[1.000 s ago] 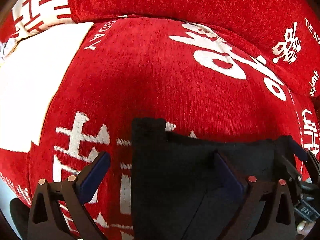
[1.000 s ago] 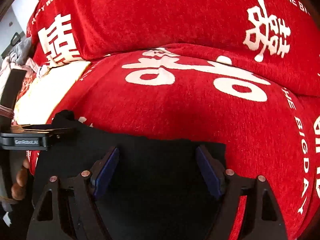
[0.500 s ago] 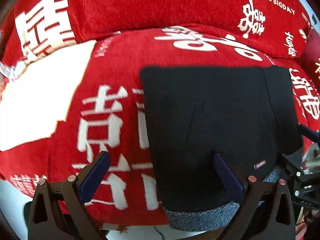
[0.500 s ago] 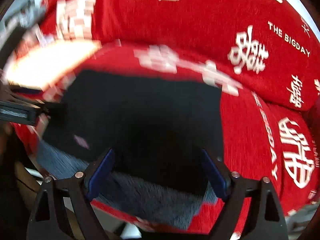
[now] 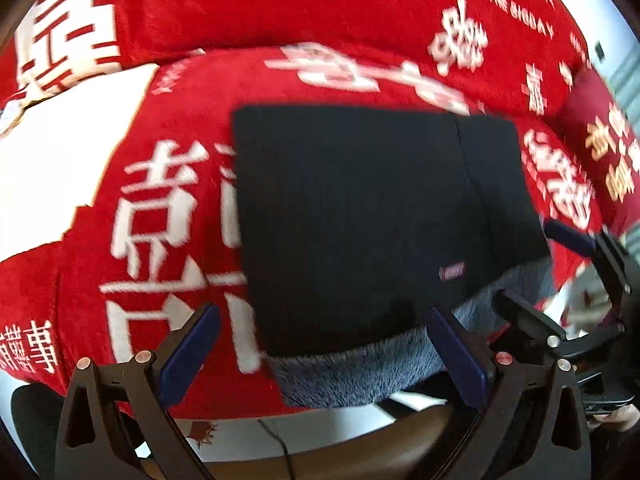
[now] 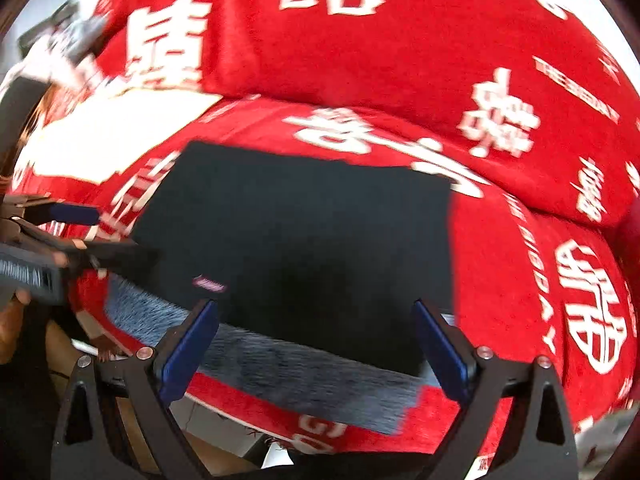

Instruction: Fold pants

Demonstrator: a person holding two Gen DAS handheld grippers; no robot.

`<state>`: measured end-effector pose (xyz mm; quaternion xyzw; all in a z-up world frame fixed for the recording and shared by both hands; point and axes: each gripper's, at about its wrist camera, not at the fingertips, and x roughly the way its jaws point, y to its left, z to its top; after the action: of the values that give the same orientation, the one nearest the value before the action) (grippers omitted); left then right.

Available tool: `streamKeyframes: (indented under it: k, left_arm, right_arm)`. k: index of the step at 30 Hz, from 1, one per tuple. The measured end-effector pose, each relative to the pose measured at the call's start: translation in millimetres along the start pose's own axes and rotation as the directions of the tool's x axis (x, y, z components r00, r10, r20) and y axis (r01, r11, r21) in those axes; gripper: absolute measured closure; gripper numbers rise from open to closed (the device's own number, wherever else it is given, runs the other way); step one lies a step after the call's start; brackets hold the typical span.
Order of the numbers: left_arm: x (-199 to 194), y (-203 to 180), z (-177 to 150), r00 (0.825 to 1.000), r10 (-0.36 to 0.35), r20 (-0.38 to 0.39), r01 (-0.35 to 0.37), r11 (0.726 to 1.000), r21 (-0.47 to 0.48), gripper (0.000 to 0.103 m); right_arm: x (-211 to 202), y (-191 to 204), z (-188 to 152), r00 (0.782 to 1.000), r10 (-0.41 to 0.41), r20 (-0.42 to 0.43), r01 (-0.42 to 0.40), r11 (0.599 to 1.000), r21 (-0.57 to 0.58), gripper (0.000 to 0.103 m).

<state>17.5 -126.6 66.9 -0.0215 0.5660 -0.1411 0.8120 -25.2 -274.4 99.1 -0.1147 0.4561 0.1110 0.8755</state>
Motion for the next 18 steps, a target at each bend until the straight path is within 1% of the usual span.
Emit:
streamKeyframes:
  k: [1,2,3,4,6,8,10,12,13,14,16,18]
  left_arm:
    - [12.8,-2.0,-3.3,0.998,0.051,-0.043,-0.051,0.999,0.017,0.0]
    - [23.5,-1.7,-6.2,0.995,0.054,-0.083,-0.052,0.998,0.022,0.0]
    - [28.3,-0.6,-8.1,0.994,0.044,-0.1,-0.043,0.999,0.015,0.0]
    - [31.6,0.8,-10.0,0.993,0.039,-0.115,-0.039,0.999,0.001,0.0]
    - [31.6,0.6,-10.2,0.993,0.045,-0.109,-0.045,0.999,-0.001,0.0]
    - [30.5,-3.7,-7.5,0.993,0.064,-0.095,-0.063,0.998,0.017,0.0]
    - [29.3,-7.3,-9.4,0.993,0.074,-0.088,-0.071,0.997,0.027,0.0]
    - [29.2,-8.3,-11.2,0.994,0.069,-0.09,-0.067,0.998,0.021,0.0]
    - [29.5,-7.5,-11.1,0.994,0.064,-0.093,-0.063,0.998,0.016,0.0]
    - [29.4,-6.5,-11.1,0.994,0.061,-0.095,-0.061,0.998,0.011,0.0]
    - [28.9,-3.7,-11.4,0.994,0.06,-0.096,-0.059,0.998,0.009,0.0]
    - [28.5,-3.7,-11.0,0.993,0.064,-0.095,-0.063,0.998,0.012,0.0]
  right_arm:
    - [8.5,2.3,-3.9,1.0,0.017,-0.024,-0.017,1.0,-0.002,0.006]
    - [16.3,1.2,-7.5,0.998,0.022,-0.051,-0.022,1.0,0.008,0.006]
    - [24.8,-3.1,-13.4,0.997,0.009,-0.08,-0.007,1.0,0.021,0.006]
    - [27.2,-6.5,-18.4,0.996,-0.003,-0.085,0.005,1.0,0.024,0.006]
    - [19.5,-8.2,-18.5,0.997,-0.019,-0.08,0.021,0.999,0.024,0.005]
    - [3.9,-15.5,-10.2,0.999,0.004,-0.046,-0.001,0.998,0.064,0.005]
    - [-11.4,-24.4,9.7,0.999,0.027,0.03,-0.03,0.993,0.111,0.005]
    - [-12.7,-27.7,32.7,0.997,0.017,0.07,-0.026,0.99,0.136,0.003]
    - [-6.8,-27.7,48.7,0.997,0.022,0.08,-0.033,0.989,0.142,0.003]
    - [2.8,-24.6,62.7,0.997,0.033,0.074,-0.043,0.989,0.141,0.003]
    - [33.8,-11.3,89.0,0.997,0.072,0.014,-0.073,0.99,0.121,0.003]
    - [59.6,1.1,102.4,0.993,0.107,-0.04,-0.103,0.99,0.092,0.003]
